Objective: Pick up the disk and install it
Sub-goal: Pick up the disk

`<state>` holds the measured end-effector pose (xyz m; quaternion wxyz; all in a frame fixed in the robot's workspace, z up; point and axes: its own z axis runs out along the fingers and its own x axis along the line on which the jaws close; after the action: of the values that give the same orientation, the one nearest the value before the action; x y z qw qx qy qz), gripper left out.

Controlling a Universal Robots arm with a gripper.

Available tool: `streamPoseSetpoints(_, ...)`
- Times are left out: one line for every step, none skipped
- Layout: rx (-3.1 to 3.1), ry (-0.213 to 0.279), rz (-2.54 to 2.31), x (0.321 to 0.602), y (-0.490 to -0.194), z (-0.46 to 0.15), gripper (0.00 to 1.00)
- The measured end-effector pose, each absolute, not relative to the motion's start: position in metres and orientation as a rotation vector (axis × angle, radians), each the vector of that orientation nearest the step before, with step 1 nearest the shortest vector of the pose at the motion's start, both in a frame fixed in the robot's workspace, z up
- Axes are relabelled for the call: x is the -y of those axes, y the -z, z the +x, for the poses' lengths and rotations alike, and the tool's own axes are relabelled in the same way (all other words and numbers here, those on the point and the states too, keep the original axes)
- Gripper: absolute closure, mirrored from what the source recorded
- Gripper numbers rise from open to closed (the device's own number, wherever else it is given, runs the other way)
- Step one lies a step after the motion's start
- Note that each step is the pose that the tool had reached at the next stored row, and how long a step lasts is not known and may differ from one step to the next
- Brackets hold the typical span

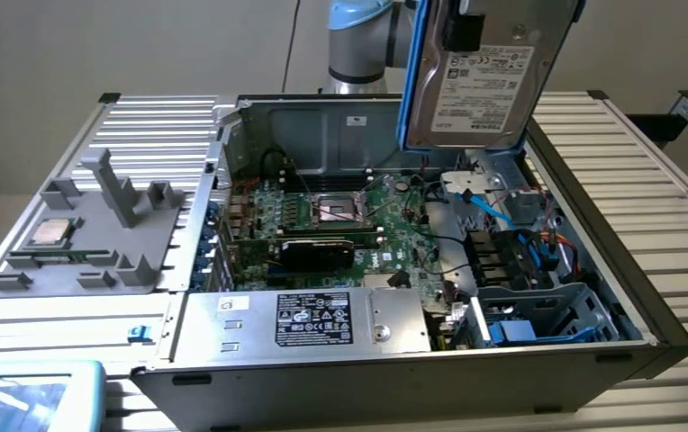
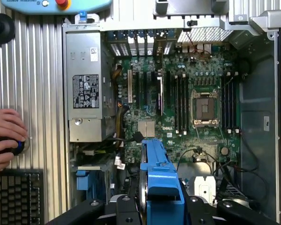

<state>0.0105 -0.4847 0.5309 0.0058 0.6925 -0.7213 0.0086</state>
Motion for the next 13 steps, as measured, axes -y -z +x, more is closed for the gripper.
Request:
streamPoseSetpoints(2.258,-0.027,2.168,0.487,-0.531,0.013,0.63)
streamPoseSetpoints(2.258,-0.027,2.168,0.489,-0.532,0.015,0.63)
streamPoseSetpoints(2.258,-0.027,2.168,0.491,-0.532,0.017,0.63)
streamPoseSetpoints(2.258,-0.027,2.168,0.493,-0.532,0.02,0.63)
streamPoseSetpoints(2.258,-0.027,2.168,0.495,-0.532,0.022,0.63)
streamPoseSetpoints(2.258,-0.027,2.168,0.497,-0.533,0.023,0.63)
streamPoseSetpoints(2.258,-0.027,2.168,0.5,-0.533,0.025,0.63)
streamPoseSetpoints(2.258,-0.027,2.168,0.502,-0.533,0.027,0.63)
streamPoseSetpoints(2.258,-0.027,2.168,0.504,-0.533,0.029,0.63)
streamPoseSetpoints(2.258,-0.027,2.168,0.506,-0.533,0.031,0.63)
streamPoseSetpoints(2.258,-0.027,2.168,0.508,-0.533,0.032,0.63)
streamPoseSetpoints(2.258,-0.027,2.168,0.51,-0.533,0.034,0.63)
streamPoseSetpoints(2.258,-0.027,2.168,0.512,-0.533,0.035,0.63)
